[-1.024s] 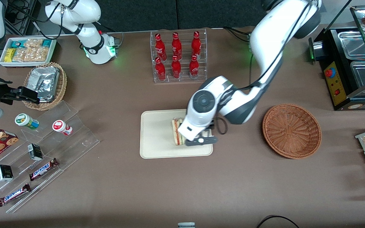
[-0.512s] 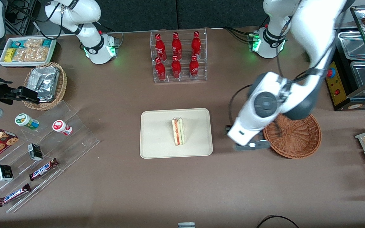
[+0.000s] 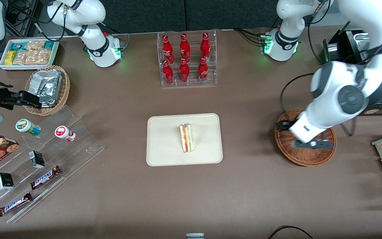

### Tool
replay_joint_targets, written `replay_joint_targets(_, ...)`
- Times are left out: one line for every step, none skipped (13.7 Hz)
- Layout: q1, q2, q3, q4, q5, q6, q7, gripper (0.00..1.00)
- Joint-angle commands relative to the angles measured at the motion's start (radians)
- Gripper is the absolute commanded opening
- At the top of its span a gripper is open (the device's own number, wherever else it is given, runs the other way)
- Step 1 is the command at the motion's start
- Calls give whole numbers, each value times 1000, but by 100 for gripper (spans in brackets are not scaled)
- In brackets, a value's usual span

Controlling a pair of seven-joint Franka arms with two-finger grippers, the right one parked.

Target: Place sandwich from basket to tray

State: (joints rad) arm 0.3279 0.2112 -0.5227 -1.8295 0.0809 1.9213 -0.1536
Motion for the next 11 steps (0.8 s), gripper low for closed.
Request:
replay_joint_targets(135, -142, -14, -89, -65, -25, 161, 100)
replay_joint_targets(164, -165, -10, -80, -78, -72, 193, 100)
replay_joint_targets(192, -194, -8, -68, -78, -105, 201, 100)
replay_joint_targets(200, -222, -7, -62, -78, -123, 201, 100)
replay_joint_targets(201, -245, -7, -59, -78, -128, 198, 100)
replay_joint_targets(201, -266, -5, -57, -79, -131, 189, 100)
replay_joint_targets(201, -279, -5, -53, -84, -140, 189, 100)
replay_joint_targets(201, -279, -5, -33, -85, -160, 189, 100)
replay_joint_targets(201, -279, -5, -1, -86, -195, 189, 100)
replay_joint_targets(200, -277, -5, 27, -87, -220, 189, 100)
replay_joint_targets(189, -277, -2, 50, -87, -240, 189, 100)
